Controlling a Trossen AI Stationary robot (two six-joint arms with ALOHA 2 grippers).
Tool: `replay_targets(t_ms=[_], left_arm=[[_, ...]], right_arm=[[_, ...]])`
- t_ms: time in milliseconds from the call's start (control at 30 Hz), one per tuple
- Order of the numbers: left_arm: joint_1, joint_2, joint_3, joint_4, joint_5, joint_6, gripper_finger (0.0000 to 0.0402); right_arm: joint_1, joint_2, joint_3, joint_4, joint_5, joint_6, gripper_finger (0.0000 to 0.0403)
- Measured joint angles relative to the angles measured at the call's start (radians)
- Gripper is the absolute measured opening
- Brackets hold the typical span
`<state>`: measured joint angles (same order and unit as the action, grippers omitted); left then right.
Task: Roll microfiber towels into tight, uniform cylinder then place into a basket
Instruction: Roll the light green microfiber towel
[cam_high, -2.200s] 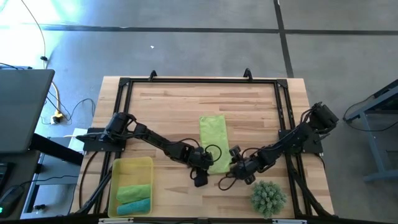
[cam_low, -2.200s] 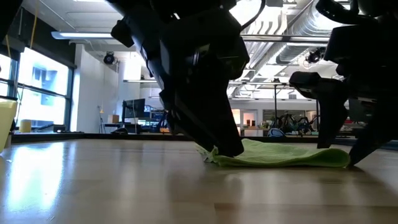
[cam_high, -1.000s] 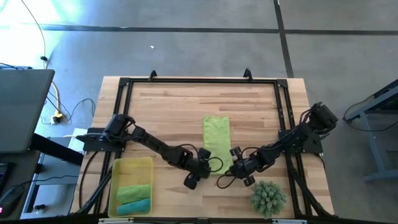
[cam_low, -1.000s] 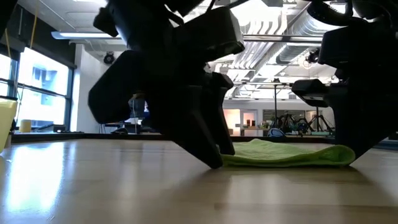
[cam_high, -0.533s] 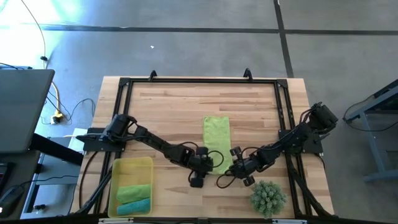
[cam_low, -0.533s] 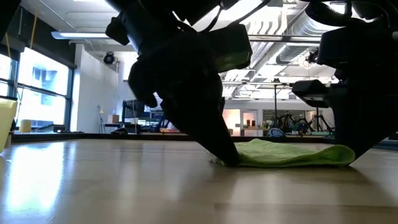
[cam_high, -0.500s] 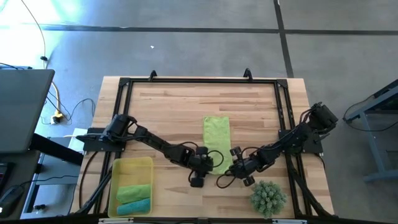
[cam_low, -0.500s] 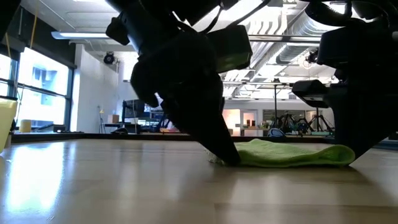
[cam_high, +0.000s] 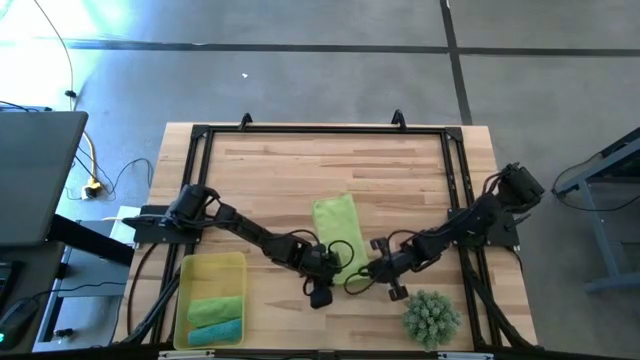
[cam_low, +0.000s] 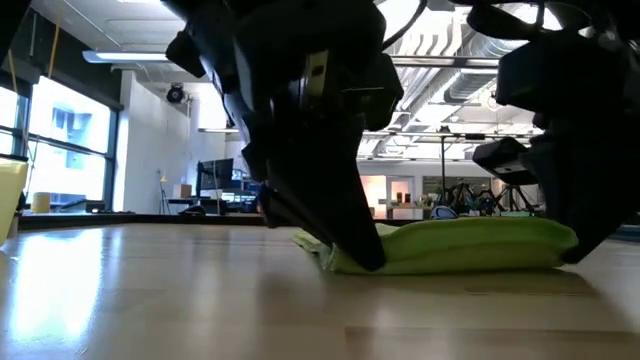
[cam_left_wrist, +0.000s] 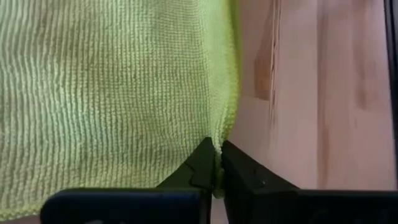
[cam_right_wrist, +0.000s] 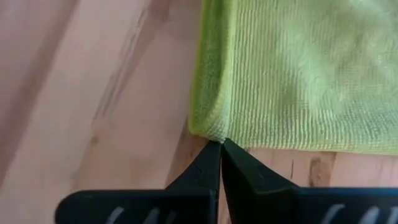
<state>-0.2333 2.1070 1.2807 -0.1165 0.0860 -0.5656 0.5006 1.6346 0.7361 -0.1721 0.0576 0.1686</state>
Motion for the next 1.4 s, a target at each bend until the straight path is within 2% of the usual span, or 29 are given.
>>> replay_targets(t_ms=[300,567,700,833,1033,1200,1300,1400], left_arm=[[0.002,-0.038,-0.002,-0.006,-0.016,-0.071,0.0005],[0.015,-0.058,0.002,-0.002,-0.061,-0.116,0.0004],[0.016,-0.065,0.002,0.002,-0.083,-0.133,0.0004],[0.023,-0.065,0.002,-0.058,-0.101,-0.168,0.0004],[0.025,-0.065,0.003,-0.201,-0.231,-0.289,0.0004],[0.024,-0.055,0.005,-0.223,-0.253,-0.325,0.0004],[0.024,-0.055,0.005,-0.226,-0.258,-0.324,0.0004],[0.024,-0.055,0.005,-0.229,-0.272,-0.322,0.0004]], right_arm=[[-0.076,-0.055,0.0,0.001,-0.14,0.052,0.0],[-0.103,-0.056,0.0,-0.014,-0.149,0.113,0.0],[-0.102,-0.056,0.0,-0.012,-0.191,0.131,0.0],[-0.108,-0.057,0.0,-0.016,-0.182,0.159,0.0],[-0.141,-0.057,0.002,-0.012,-0.11,0.207,0.0],[-0.161,-0.057,0.002,-0.011,-0.084,0.21,0.0001],[-0.161,-0.057,0.002,-0.017,-0.084,0.168,0.002],[-0.161,-0.058,0.002,-0.023,-0.084,0.148,0.0062]])
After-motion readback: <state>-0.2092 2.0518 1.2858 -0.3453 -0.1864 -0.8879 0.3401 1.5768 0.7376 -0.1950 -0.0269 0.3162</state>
